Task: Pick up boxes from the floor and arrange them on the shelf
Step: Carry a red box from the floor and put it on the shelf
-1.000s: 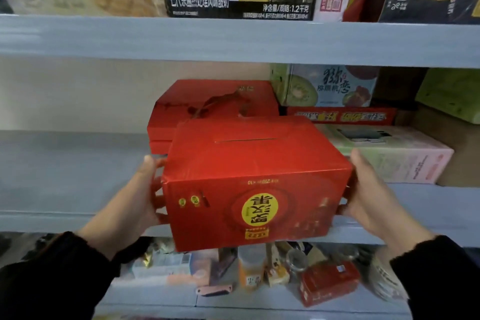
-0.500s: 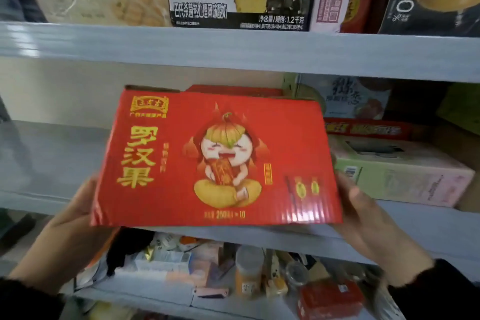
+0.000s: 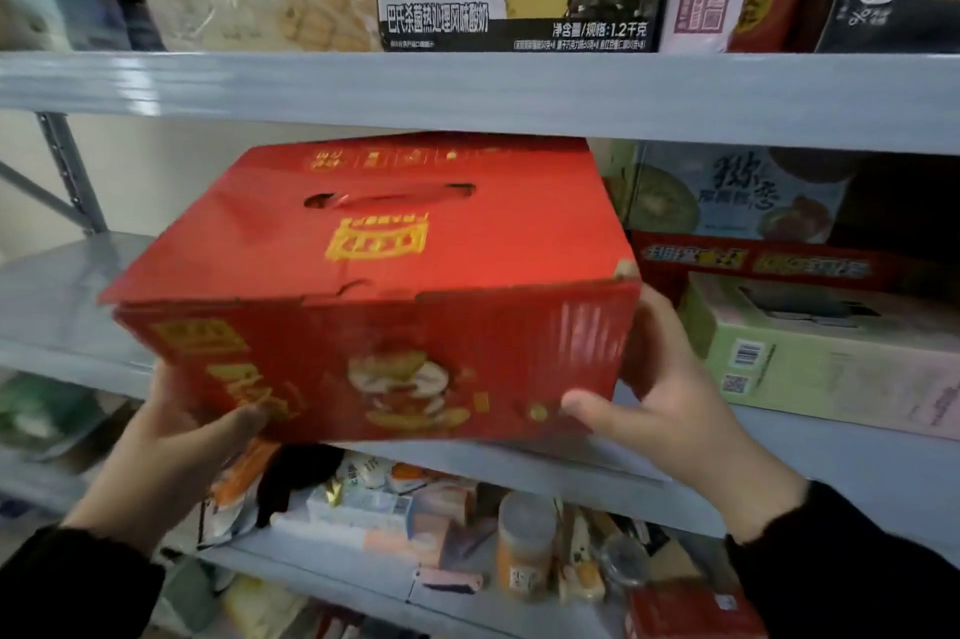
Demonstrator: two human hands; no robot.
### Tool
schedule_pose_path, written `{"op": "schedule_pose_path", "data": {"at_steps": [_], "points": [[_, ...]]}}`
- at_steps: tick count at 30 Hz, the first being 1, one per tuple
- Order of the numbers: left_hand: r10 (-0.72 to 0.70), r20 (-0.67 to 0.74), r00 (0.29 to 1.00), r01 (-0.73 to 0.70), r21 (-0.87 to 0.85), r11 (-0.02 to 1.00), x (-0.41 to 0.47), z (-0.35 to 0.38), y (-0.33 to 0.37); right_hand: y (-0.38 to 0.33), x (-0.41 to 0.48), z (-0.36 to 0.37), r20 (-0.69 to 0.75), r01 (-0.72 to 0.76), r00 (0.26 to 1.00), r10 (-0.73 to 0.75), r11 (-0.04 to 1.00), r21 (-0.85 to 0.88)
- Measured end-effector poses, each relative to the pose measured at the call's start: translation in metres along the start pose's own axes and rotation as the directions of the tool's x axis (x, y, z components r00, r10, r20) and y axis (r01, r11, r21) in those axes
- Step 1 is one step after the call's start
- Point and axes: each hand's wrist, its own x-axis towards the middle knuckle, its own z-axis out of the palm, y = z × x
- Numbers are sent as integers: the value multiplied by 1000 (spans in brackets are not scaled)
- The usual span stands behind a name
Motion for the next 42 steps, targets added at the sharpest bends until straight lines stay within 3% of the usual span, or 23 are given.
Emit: {"op": "schedule_pose_path", "data": {"at_steps": [3,9,13,20,28,36,42], "points": [[1,125,992,0,-7,1000,48,14,0,9,37,-5,-93,-23,996,16,997,-76],[5,220,975,2,-28,1000,137,32,-30,24,89,-2,-209,-102,977,41,952,-289],[35,292,956,-35,-4,999,182,42,-41,34,112,5,-304,-167,950,68,935,-313],[153,287,946,-181,74,981,243,66,-23,32,156,18,-489,-280,869,72,887,-366],[192,344,919,-211,16,977,260,70,-34,36,164,16,-487,-300,872,52,843,-446],[178,297,938,-243,197,950,278,92,-40,40,188,-6,-474,-365,876,92,768,-526],[39,324,945,-142,302,943,304,96,-47,52,200,-4,-447,-360,887,116,779,-513]]}}
